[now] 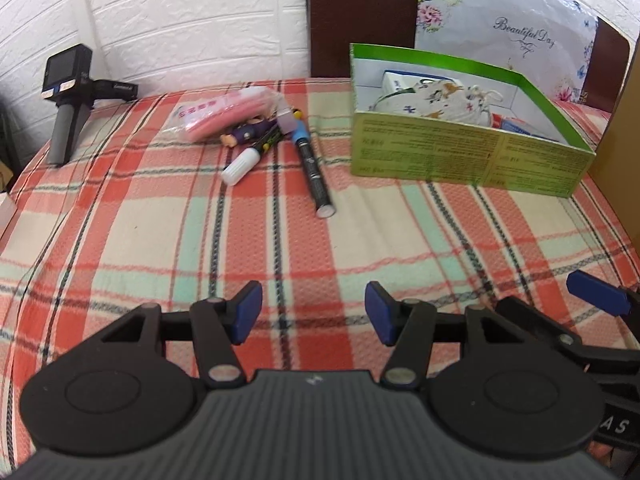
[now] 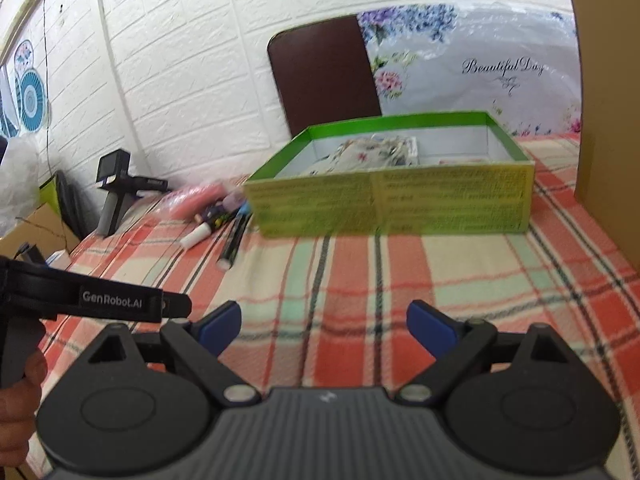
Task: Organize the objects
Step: 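Withdraw the right gripper from the tray toward the loose markers, then close the right gripper on the white-capped marker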
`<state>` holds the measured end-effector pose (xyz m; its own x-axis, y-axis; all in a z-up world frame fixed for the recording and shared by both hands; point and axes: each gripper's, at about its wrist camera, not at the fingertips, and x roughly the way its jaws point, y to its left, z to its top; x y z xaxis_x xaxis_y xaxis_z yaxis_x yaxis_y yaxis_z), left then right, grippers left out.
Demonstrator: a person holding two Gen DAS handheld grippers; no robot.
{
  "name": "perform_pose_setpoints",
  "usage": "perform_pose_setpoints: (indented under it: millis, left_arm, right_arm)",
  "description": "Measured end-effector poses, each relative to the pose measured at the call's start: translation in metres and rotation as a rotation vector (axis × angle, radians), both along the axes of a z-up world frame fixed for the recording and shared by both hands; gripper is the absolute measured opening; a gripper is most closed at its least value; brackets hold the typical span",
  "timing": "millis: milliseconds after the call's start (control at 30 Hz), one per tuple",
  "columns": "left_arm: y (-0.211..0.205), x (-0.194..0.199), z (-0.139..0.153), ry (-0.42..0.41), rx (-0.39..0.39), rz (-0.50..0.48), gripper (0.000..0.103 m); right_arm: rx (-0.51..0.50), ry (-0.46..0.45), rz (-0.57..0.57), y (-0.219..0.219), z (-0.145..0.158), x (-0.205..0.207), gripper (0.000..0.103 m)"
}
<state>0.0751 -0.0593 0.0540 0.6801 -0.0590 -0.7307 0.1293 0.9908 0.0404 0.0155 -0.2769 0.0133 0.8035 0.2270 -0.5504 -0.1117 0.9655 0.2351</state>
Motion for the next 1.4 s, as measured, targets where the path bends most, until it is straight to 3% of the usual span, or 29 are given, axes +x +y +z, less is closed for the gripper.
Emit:
perform_pose_setpoints:
  millis: [333, 600, 700, 833, 1067, 1133, 1167, 1300, 1400]
  left_arm:
    - [0.051, 0.001, -0.013, 0.009, -0.016, 0.085, 0.061]
    - [0.111, 0.016, -0.029, -0.008, -0.025, 0.213, 0.061]
    - [0.13, 0.019, -0.029, -0.043, -0.01, 0.249, 0.061]
    - [0.152, 0.023, -0.03, -0.078, -0.024, 0.284, 0.063]
    - [0.158, 0.026, -0.034, -0.11, -0.013, 0.287, 0.07]
    - [0.158, 0.026, -0.034, -0.108, -0.016, 0.285, 0.07]
    - [0.159, 0.025, -0.034, -0.104, -0.022, 0.282, 0.069]
    - [0.16, 0.02, -0.029, -0.072, -0.062, 0.275, 0.068]
    - [0.153, 0.017, -0.023, -0.028, -0.156, 0.21, 0.068]
  right_arm:
    - [-0.076, 0.022, 0.105, 0.048, 0.001, 0.0, 0.092]
    - [-0.152, 0.048, 0.22, 0.093, -0.009, 0.025, 0.076]
    - [-0.15, 0.035, 0.257, 0.111, -0.008, 0.045, 0.066]
    - [-0.145, -0.004, 0.279, 0.141, 0.0, 0.085, 0.065]
    - [-0.156, 0.045, 0.189, 0.189, -0.013, 0.18, 0.062]
    - [-0.18, 0.1, 0.157, 0.19, -0.026, 0.197, 0.049]
    - [-0.174, 0.079, 0.145, 0.187, -0.028, 0.195, 0.04]
    - [-0.128, 0.103, 0.169, 0.162, -0.027, 0.16, 0.027]
    - [-0.08, 0.123, 0.212, 0.139, -0.026, 0.111, 0.019]
